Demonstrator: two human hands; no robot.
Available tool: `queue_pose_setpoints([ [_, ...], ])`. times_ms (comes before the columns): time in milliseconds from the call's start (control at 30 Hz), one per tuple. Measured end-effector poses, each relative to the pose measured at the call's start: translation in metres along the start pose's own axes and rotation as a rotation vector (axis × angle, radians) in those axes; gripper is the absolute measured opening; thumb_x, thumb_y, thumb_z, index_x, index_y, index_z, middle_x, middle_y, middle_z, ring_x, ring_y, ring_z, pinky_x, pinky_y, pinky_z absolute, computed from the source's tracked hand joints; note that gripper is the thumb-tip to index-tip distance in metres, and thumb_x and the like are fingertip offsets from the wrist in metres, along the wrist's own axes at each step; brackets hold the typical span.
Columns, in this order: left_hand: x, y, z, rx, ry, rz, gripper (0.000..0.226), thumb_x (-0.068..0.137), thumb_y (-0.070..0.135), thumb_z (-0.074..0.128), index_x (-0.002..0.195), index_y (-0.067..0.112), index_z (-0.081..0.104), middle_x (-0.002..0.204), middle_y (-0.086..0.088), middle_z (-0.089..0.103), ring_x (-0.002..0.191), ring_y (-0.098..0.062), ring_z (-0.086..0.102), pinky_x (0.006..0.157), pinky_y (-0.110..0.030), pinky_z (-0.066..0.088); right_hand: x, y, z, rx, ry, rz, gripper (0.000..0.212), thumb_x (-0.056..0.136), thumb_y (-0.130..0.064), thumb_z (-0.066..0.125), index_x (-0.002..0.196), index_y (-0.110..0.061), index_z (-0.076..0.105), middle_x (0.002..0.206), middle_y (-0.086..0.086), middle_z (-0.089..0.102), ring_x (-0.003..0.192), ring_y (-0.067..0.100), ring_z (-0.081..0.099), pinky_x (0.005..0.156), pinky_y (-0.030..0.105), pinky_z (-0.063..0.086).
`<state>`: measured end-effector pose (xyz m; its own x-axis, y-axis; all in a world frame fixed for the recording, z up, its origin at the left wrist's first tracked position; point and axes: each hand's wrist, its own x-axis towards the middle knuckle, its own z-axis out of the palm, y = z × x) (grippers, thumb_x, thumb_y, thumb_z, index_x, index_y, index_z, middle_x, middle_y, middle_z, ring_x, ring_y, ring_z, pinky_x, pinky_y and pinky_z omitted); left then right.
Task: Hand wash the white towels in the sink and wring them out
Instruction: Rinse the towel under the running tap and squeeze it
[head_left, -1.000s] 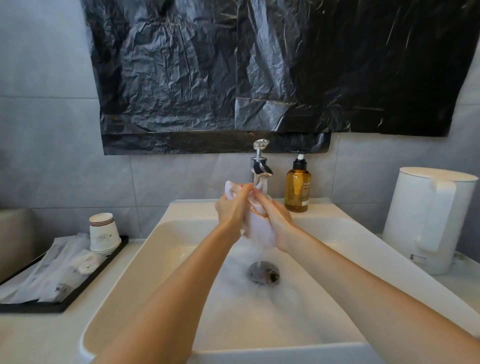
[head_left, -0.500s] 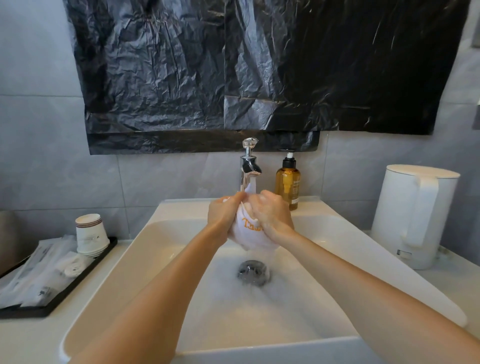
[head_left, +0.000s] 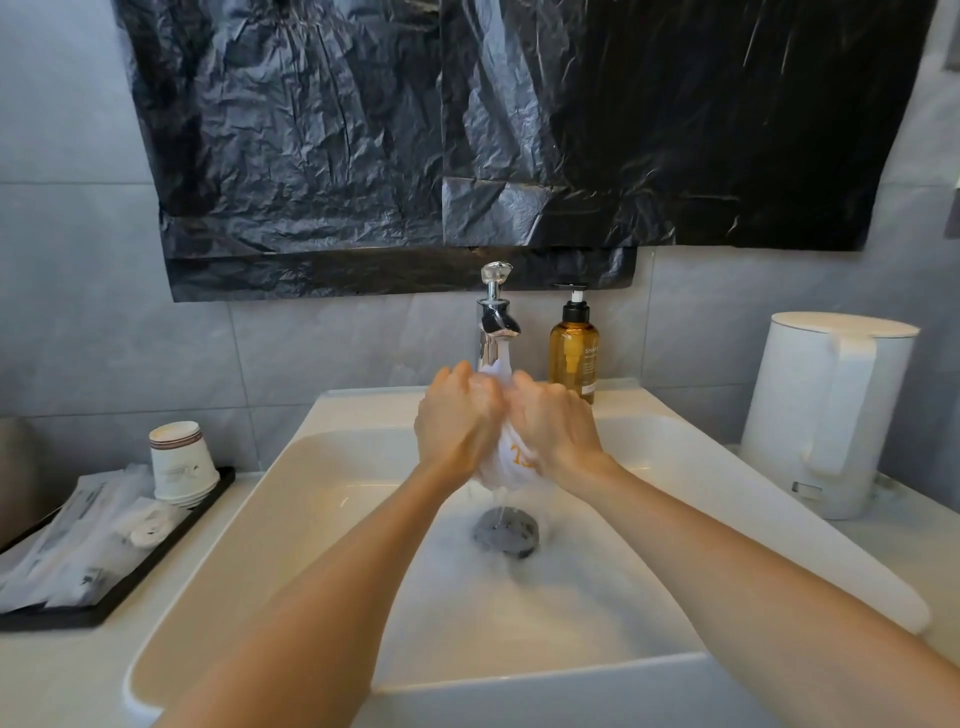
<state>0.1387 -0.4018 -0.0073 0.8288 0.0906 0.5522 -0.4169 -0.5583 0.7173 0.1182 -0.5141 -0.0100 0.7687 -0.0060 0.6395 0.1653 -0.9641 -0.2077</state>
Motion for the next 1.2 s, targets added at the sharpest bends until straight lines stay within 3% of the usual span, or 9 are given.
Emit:
queue_pose_setpoints([
  [167,0.008,-0.008,-0.005,-0.059,0.008,-0.008,0.033,0.102,0.031,0.038,0.075,0.012,0.046,0.09,-0.009,0.054,0.08,-0.025,0.048,0.069,-0.032,0.028,0.0,-0.002,0.002,0.223,-0.017,0.059,0.03,0.102,-0.042,0.035,0.086,-0.016,0.036,0.076,0.007,0.058,0.068,0.028,0.05,0.049,0.031,0.026],
  [267,0.018,-0.015,-0.006,-0.205,0.002,-0.143,0.034,0.098,0.035,0.047,0.075,0.01,0.052,0.088,-0.01,0.059,0.082,-0.026,0.055,0.069,-0.031,0.034,0.003,-0.005,0.007,0.499,-0.035,0.192,0.036,0.097,-0.053,0.043,0.093,-0.017,0.042,0.076,-0.001,0.055,0.074,0.022,0.056,0.06,0.033,0.04],
  [400,0.027,-0.022,-0.005,-0.474,-0.238,-0.396,0.046,0.076,0.062,0.068,0.088,0.017,0.062,0.102,-0.011,0.065,0.092,-0.025,0.065,0.081,-0.037,0.054,0.004,-0.009,0.01,0.574,0.029,0.281,0.033,0.092,-0.053,0.053,0.097,-0.021,0.049,0.081,-0.006,0.057,0.077,0.013,0.056,0.062,0.03,0.043],
  [567,0.022,-0.014,-0.004,-0.586,-0.429,-0.436,0.038,0.08,0.05,0.072,0.099,0.018,0.067,0.093,-0.001,0.073,0.089,-0.018,0.069,0.074,-0.03,0.053,0.003,-0.004,-0.002,0.555,0.145,0.265,0.024,0.088,-0.046,0.048,0.088,-0.023,0.051,0.076,-0.006,0.059,0.074,0.016,0.055,0.057,0.03,0.038],
  [700,0.014,-0.014,-0.004,-0.571,-0.208,-0.471,0.03,0.067,0.048,0.069,0.058,0.021,0.061,0.061,0.001,0.065,0.066,-0.02,0.063,0.066,-0.031,0.05,0.001,-0.012,0.0,0.61,0.097,0.369,0.022,0.093,-0.045,0.053,0.095,-0.024,0.049,0.078,-0.01,0.057,0.074,0.011,0.054,0.062,0.031,0.04],
  [800,0.011,-0.012,-0.01,-0.591,-0.026,-0.538,0.04,0.068,0.048,0.068,0.047,0.018,0.052,0.051,0.004,0.056,0.058,-0.02,0.053,0.061,-0.029,0.045,0.005,-0.019,0.0,0.869,0.021,0.48,0.029,0.088,-0.046,0.063,0.096,-0.02,0.052,0.08,-0.007,0.059,0.075,0.012,0.058,0.065,0.027,0.045],
  [967,0.025,-0.001,-0.026,-0.653,0.222,-0.824,0.032,0.082,0.037,0.07,0.062,0.015,0.056,0.066,-0.003,0.06,0.072,-0.028,0.055,0.068,-0.031,0.043,0.015,-0.014,-0.009,1.221,-0.005,0.812,0.033,0.08,-0.043,0.074,0.094,-0.017,0.058,0.085,0.002,0.064,0.078,0.017,0.061,0.064,0.024,0.047],
  [1067,0.03,0.012,-0.033,-0.74,0.364,-1.014,0.038,0.084,0.038,0.07,0.105,0.006,0.067,0.101,-0.006,0.069,0.095,-0.029,0.063,0.08,-0.033,0.047,0.012,-0.017,-0.01,1.422,-0.009,0.951,0.034,0.08,-0.049,0.072,0.094,-0.019,0.064,0.089,0.007,0.068,0.078,0.022,0.062,0.055,0.026,0.046],
  [1200,0.027,0.022,-0.031,-0.736,0.338,-1.123,0.047,0.08,0.043,0.072,0.115,0.011,0.067,0.112,-0.007,0.07,0.101,-0.028,0.065,0.078,-0.031,0.047,0.011,-0.049,-0.009,1.513,-0.166,1.151,0.078,0.059,-0.066,0.078,0.123,-0.028,0.055,0.118,0.004,0.065,0.104,0.027,0.066,0.079,0.048,0.057],
])
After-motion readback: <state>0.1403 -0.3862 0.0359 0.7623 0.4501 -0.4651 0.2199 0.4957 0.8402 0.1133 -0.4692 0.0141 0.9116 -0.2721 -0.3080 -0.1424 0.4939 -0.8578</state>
